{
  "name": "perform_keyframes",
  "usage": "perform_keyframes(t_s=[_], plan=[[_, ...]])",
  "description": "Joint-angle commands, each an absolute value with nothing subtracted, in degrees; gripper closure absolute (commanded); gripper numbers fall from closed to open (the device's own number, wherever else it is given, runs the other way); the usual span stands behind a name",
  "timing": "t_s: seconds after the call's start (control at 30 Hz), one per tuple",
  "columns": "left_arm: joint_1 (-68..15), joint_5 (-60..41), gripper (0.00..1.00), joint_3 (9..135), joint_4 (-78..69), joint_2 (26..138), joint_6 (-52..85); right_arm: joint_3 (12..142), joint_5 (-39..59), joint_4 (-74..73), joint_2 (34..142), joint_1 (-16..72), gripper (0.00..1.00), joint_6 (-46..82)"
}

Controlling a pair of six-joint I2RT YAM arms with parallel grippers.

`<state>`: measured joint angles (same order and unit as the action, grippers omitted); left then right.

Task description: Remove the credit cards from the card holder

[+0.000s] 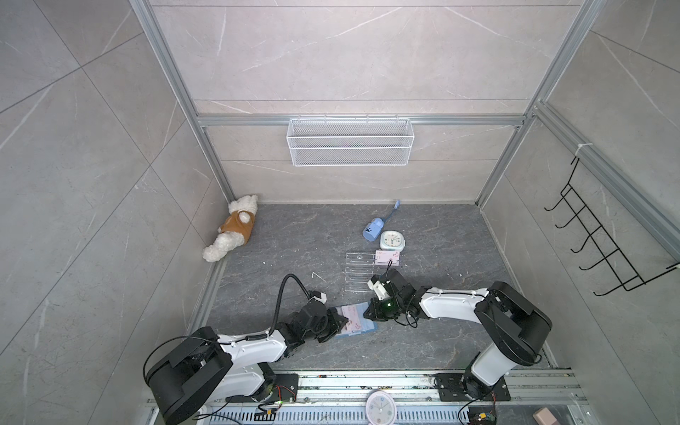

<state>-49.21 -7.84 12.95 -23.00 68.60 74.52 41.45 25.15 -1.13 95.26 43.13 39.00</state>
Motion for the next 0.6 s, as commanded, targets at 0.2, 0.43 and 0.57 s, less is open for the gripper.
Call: perform_keyframes(t_s=[0.2,0.43,0.57], plan=[[-49.33,-5.25,1.00,15.08,-11.57,60.58,69.82,41.85,21.98,6.81,91.13,43.85,0.86,36.57],[-49.33,-4.52,1.00,19.57,-3.10,55.55,67.49,45.66,21.50,10.64,85.79,43.77,0.48,34.95],[-49.31,-5.05,1.00,22.42,-0.11,52.69,65.97,47.42,18.92,14.29,82.49,43.40,0.33,33.69]])
